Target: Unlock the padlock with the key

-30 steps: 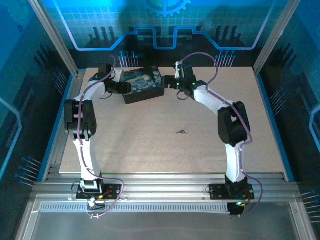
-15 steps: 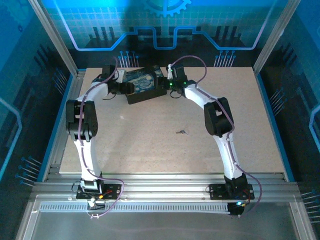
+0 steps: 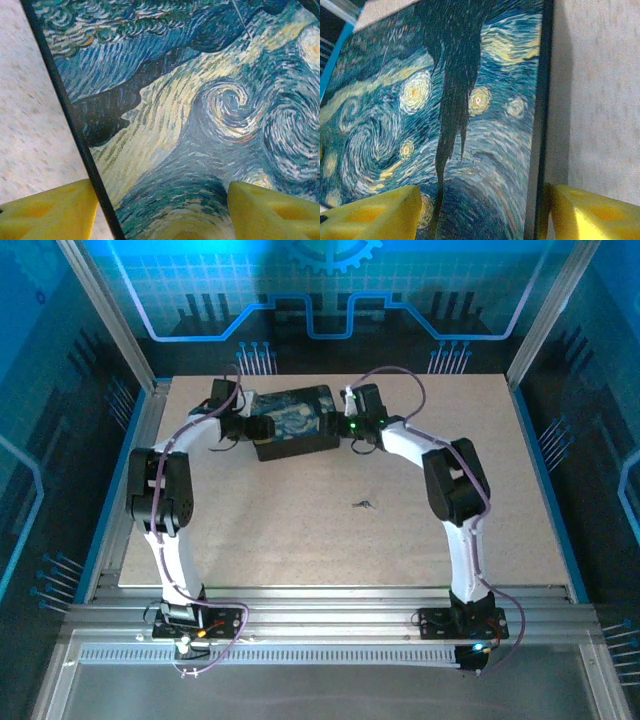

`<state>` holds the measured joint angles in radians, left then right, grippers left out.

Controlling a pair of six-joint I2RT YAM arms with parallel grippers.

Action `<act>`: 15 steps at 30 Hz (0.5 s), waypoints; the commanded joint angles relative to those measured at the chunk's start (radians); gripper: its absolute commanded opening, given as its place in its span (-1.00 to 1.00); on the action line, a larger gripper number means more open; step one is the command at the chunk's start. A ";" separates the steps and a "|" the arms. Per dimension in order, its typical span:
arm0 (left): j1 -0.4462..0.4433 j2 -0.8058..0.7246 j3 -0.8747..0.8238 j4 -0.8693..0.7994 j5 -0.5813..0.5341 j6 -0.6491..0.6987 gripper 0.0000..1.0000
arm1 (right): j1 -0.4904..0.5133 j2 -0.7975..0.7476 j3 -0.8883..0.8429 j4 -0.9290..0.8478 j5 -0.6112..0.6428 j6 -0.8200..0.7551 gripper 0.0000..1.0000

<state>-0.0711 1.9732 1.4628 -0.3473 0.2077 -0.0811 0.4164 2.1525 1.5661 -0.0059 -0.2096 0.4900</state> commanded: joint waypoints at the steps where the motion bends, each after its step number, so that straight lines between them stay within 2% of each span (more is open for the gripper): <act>1: -0.093 -0.041 -0.040 0.016 0.098 -0.025 0.39 | 0.077 -0.186 -0.166 0.107 -0.120 0.005 0.36; 4: -0.118 -0.031 -0.039 0.038 0.099 -0.052 0.41 | 0.132 -0.299 -0.306 0.097 -0.114 0.025 0.38; 8: -0.127 0.017 0.034 0.043 0.110 -0.092 0.43 | 0.257 -0.383 -0.408 0.076 -0.036 0.017 0.45; 12: -0.131 0.062 0.122 0.039 0.071 -0.121 0.52 | 0.356 -0.355 -0.343 0.081 -0.061 0.045 0.47; 15: -0.131 0.086 0.192 0.002 0.028 -0.116 0.58 | 0.439 -0.299 -0.231 0.013 -0.078 0.016 0.53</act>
<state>-0.1375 2.0407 1.5867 -0.2893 0.1452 -0.1528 0.7650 1.8130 1.1862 -0.0998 -0.1951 0.5320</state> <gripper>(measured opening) 0.778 0.755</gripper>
